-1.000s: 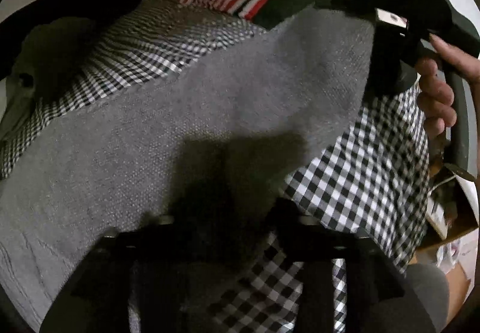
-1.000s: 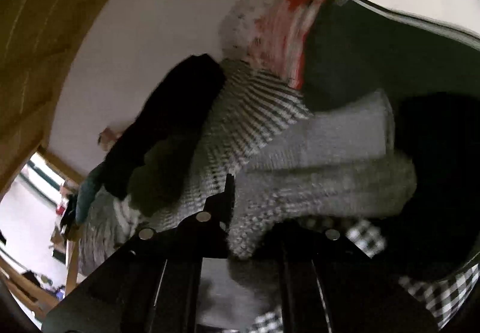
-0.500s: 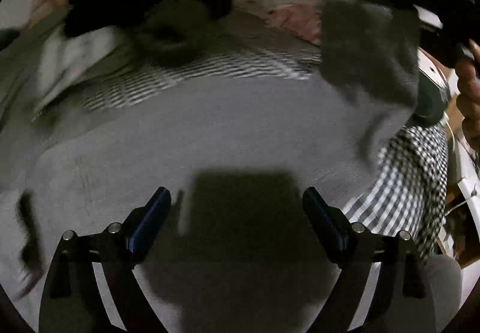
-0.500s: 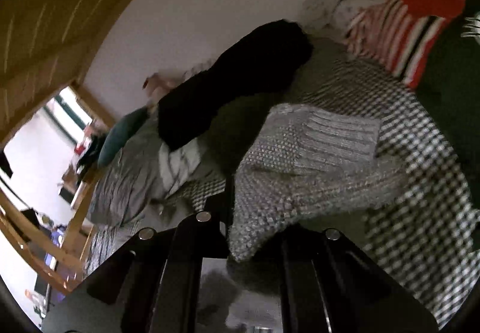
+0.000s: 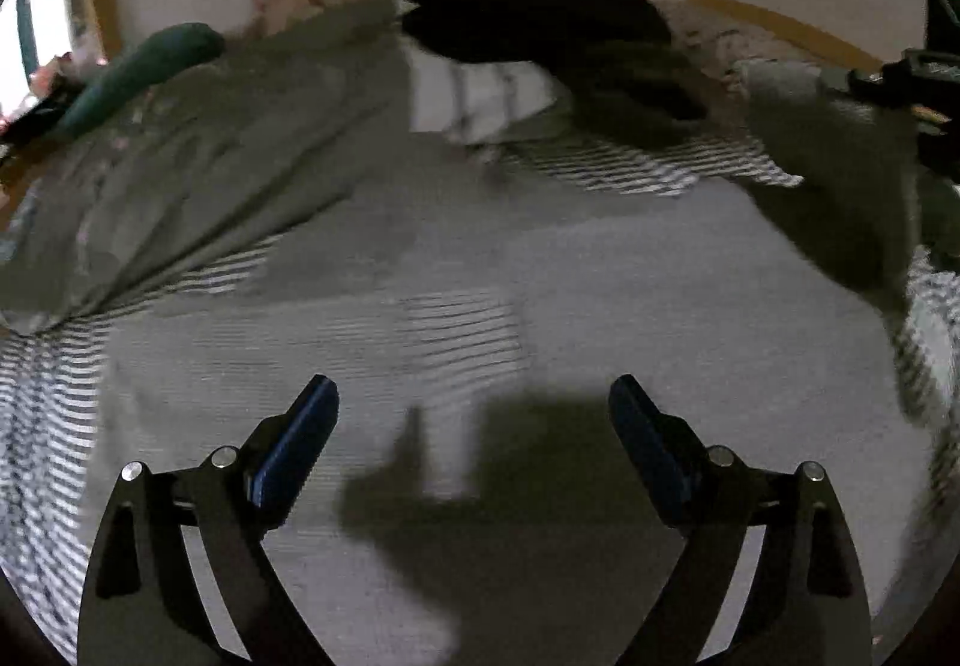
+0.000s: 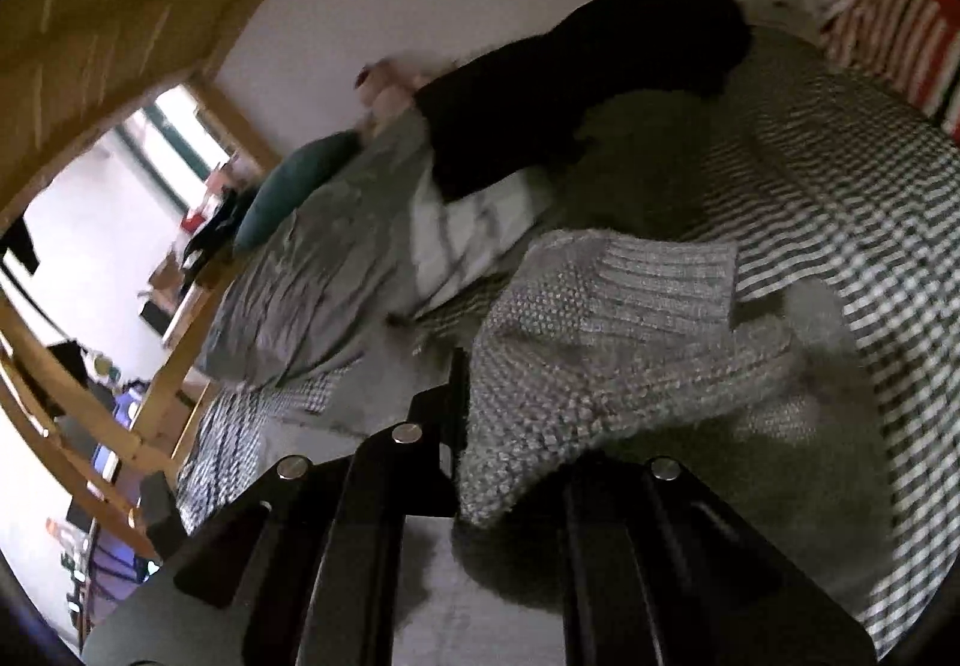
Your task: Fold large clothes
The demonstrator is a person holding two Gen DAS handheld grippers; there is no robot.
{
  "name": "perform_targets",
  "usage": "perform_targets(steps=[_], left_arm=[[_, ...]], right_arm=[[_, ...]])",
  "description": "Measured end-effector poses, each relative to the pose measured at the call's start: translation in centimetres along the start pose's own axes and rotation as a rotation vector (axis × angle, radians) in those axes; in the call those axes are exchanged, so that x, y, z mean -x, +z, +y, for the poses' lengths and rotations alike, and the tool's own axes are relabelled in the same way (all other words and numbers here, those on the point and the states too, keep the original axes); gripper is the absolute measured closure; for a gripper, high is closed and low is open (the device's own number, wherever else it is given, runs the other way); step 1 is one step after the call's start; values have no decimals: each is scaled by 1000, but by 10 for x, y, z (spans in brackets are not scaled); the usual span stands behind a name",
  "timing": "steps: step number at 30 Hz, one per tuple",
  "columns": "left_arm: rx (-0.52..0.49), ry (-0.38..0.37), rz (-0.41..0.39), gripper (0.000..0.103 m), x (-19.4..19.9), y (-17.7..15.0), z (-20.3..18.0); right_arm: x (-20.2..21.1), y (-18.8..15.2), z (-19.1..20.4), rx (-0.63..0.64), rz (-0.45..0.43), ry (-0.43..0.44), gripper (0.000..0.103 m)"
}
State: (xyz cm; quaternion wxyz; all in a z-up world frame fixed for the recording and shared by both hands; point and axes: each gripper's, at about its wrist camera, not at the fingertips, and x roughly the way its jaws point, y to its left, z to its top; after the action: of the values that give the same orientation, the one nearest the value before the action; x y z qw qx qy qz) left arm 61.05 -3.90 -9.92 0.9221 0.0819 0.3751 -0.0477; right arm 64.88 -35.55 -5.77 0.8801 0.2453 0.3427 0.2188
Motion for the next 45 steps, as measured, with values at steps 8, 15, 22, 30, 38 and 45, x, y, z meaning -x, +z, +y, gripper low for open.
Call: perform_targets(steps=[8, 15, 22, 30, 38, 45], left_arm=[[154, 67, 42, 13, -14, -22, 74], [213, -64, 100, 13, -45, -54, 96], [209, -114, 67, 7, -44, -59, 94], [271, -192, 27, 7, -31, -63, 110], [211, -1, 56, 7, -23, -70, 135], [275, -52, 44, 7, -28, -75, 151]], right_arm=[[-46, -32, 72, 55, 65, 30, 96], [-89, -54, 125, 123, 109, 1, 96], [-127, -83, 155, 148, 143, -29, 96], [-151, -100, 193, 184, 160, -20, 96], [-192, -129, 212, 243, 214, -76, 93], [-217, -170, 226, 303, 300, -48, 5]])
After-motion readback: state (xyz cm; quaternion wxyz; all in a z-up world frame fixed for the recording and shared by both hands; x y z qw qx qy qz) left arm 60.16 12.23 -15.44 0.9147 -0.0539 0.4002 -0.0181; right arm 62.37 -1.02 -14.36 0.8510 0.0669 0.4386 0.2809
